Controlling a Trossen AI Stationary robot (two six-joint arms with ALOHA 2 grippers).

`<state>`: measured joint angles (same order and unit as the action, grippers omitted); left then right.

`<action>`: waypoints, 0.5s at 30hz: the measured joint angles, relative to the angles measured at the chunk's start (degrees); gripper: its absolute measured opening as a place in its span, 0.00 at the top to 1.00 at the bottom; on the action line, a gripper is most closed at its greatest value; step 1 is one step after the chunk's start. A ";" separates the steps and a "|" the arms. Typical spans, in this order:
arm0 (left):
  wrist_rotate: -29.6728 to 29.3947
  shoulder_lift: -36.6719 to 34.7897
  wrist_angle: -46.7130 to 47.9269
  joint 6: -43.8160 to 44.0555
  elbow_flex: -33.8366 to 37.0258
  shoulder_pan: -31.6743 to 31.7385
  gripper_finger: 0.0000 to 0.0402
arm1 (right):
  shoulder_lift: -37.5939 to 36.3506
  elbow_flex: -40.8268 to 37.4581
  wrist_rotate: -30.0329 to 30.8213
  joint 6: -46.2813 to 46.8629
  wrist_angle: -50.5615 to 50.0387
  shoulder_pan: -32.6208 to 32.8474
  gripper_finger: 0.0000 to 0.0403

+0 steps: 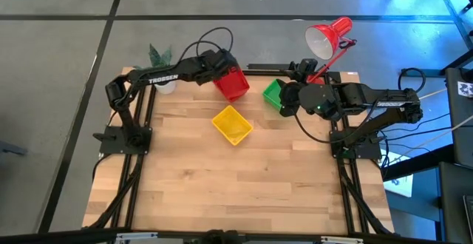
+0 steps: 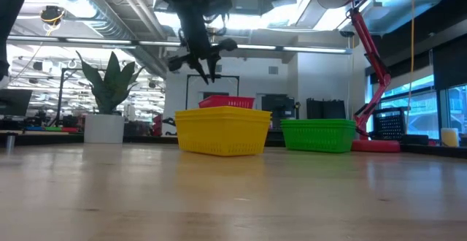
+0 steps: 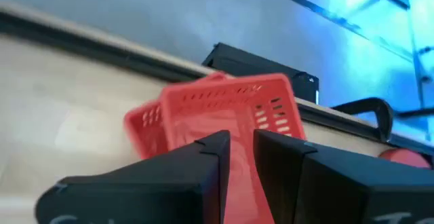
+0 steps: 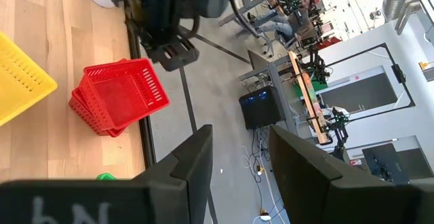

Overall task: Stack baskets by color
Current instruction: Stack the red bin on the red bin

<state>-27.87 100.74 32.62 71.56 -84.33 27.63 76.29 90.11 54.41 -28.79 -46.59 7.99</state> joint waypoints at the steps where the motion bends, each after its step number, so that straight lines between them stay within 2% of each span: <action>1: 0.05 0.42 -0.84 -1.74 -0.02 0.04 0.86 | 0.00 0.00 -0.01 0.02 0.00 0.00 0.64; 15: 5.46 4.67 -1.70 -8.69 0.04 2.82 0.86 | 0.02 0.00 0.00 -0.05 0.06 0.00 0.64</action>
<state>-22.41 105.41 30.92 62.87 -84.29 30.46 76.31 90.11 54.41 -28.84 -46.53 7.99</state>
